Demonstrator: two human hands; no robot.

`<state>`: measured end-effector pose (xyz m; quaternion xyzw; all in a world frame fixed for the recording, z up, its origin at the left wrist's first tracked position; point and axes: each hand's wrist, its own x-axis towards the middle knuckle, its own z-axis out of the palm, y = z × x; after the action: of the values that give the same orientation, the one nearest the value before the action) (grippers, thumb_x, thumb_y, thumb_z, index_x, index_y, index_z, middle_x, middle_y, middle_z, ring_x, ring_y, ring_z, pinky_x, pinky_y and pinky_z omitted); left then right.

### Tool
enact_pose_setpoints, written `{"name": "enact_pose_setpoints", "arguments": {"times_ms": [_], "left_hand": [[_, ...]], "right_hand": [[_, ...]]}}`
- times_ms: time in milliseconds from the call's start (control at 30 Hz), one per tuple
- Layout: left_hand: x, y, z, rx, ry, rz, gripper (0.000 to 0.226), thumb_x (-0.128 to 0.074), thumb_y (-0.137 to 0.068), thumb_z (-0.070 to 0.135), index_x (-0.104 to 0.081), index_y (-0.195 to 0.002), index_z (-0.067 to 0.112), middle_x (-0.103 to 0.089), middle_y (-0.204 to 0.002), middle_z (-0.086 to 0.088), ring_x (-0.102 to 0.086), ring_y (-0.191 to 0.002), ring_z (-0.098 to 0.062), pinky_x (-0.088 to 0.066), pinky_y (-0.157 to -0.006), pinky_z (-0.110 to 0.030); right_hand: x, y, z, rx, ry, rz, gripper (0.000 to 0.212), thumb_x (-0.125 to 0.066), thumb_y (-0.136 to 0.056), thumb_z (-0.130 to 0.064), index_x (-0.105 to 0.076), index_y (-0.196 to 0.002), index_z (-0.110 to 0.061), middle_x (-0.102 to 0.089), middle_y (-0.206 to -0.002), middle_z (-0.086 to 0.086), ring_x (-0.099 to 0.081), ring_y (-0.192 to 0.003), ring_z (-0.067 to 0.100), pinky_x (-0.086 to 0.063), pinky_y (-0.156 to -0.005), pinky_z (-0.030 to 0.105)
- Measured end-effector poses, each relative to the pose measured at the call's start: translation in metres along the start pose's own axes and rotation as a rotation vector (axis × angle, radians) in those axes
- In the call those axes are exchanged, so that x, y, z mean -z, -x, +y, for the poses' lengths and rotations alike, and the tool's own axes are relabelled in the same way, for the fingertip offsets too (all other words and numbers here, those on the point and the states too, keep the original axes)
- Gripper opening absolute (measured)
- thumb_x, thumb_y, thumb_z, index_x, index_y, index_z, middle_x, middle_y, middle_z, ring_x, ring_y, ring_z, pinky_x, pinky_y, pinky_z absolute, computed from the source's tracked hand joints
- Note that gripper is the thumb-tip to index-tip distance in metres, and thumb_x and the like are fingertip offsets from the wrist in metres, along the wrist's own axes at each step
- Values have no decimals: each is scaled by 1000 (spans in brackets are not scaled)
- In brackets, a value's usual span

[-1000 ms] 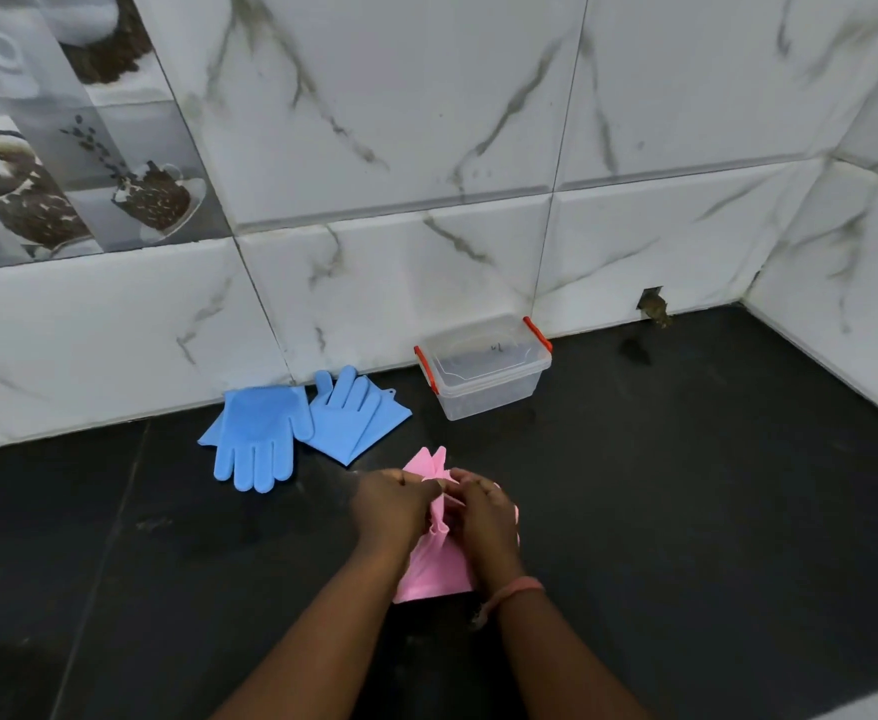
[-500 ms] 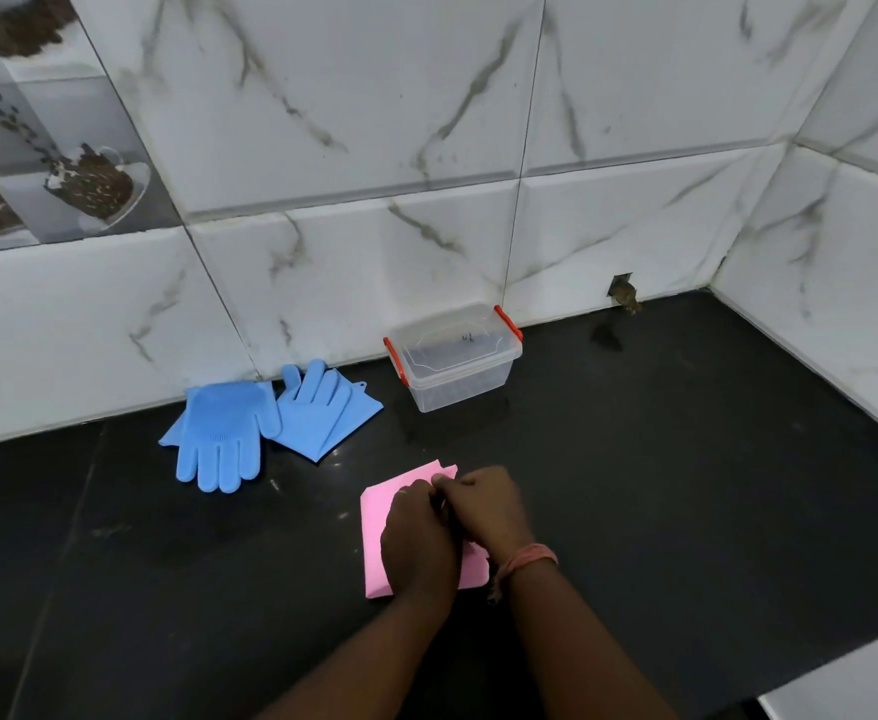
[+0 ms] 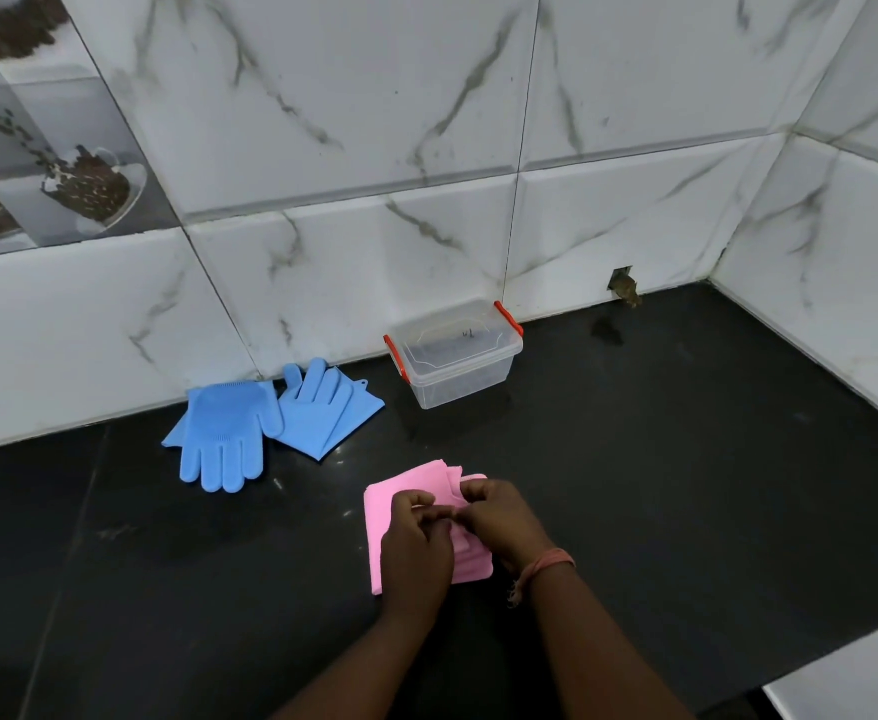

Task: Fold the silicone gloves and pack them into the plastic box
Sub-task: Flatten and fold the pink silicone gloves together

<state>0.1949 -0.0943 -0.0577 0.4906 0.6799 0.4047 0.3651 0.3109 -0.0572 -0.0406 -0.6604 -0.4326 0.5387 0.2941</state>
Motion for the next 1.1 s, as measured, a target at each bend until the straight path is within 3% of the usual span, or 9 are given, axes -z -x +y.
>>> {"name": "enact_pose_setpoints", "arguments": {"times_ms": [133,233,333,500,600,667,767,967,1100], "left_hand": [[10,-12,-3,11,7,29,32,-65,-87,-5,-61,-106,20,-68,-112,1,-65,-107,-19,-53,-94,-30],[22,-33,0,-129,-244,117,35,-61,-95,5,-66,-127,19,-66,-130,-5,-60,-121,-23,-49,-105,-39],[34,-63,7,-191,-566,-11,45,-64,-98,16,-61,-141,28,-63,-142,-2,-50,-137,-28,-40,-115,-48],[34,-74,6,-208,-482,-49,25,-67,-94,10,-79,-114,18,-78,-114,-4,-69,-101,-19,-54,-86,-27],[31,-68,3,-212,-419,31,15,-69,-95,16,-81,-104,16,-78,-103,-6,-61,-85,-9,-38,-68,-11],[27,-64,4,-216,-380,50,14,-69,-95,17,-80,-104,15,-77,-103,-7,-64,-88,-13,-45,-76,-19],[19,-61,4,-229,-387,65,12,-72,-93,20,-82,-101,18,-79,-101,-6,-70,-91,-20,-54,-86,-35],[1,-62,-4,-152,-610,102,20,-70,-92,43,-81,-97,28,-77,-99,-1,-67,-95,-22,-46,-83,-39],[-6,-62,-8,-100,-603,117,27,-71,-89,50,-80,-91,25,-76,-100,-4,-65,-97,-27,-50,-90,-47]], "right_hand": [[-3,0,5,13,14,36,38,-67,-89,-1,-69,-125,-11,-72,-120,3,-66,-105,16,-54,-98,37],[-4,-2,8,-4,-30,95,39,-69,-86,3,-70,-122,-10,-72,-116,2,-64,-108,19,-52,-101,39],[-4,-3,8,-25,-89,136,32,-74,-80,6,-76,-109,-10,-75,-103,2,-69,-100,21,-57,-94,39],[-5,-6,9,-6,-94,184,18,-73,-82,-1,-75,-95,-13,-75,-92,0,-69,-91,18,-59,-81,32],[-2,-7,9,-15,-101,161,24,-58,-88,-2,-75,-85,-19,-74,-86,-5,-68,-86,14,-58,-75,27],[-2,-8,9,-45,-91,164,23,-55,-91,-3,-74,-91,-15,-73,-95,-3,-67,-92,16,-58,-83,32],[-4,-9,13,-50,-84,202,22,-53,-92,-2,-71,-90,-14,-67,-95,-8,-62,-90,9,-51,-74,21],[-7,-4,14,58,-58,229,15,-63,-93,-6,-77,-91,-12,-72,-87,-5,-66,-84,9,-49,-67,10],[-13,1,19,55,3,406,17,-62,-93,-12,-76,-84,-16,-65,-73,-10,-61,-72,2,-43,-58,10]]}}
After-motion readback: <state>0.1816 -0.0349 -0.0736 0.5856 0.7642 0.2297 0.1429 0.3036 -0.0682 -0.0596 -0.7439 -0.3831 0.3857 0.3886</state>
